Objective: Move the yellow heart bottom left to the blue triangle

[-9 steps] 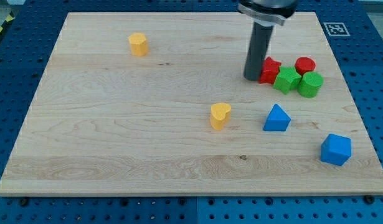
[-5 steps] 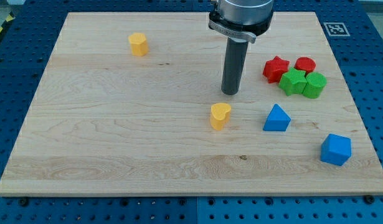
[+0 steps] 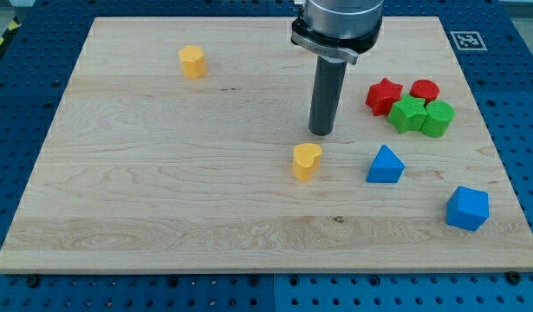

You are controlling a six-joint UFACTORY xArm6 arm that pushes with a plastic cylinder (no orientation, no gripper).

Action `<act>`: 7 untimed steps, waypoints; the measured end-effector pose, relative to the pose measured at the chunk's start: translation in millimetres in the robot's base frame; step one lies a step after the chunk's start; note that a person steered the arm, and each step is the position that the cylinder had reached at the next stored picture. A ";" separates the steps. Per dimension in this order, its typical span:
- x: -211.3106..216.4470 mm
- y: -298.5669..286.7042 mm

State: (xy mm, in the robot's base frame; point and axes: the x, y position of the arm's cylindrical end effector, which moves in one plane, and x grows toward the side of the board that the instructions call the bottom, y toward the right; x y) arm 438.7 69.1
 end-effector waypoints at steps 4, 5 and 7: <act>52.6 1.9; 61.2 -24.6; 77.6 -59.3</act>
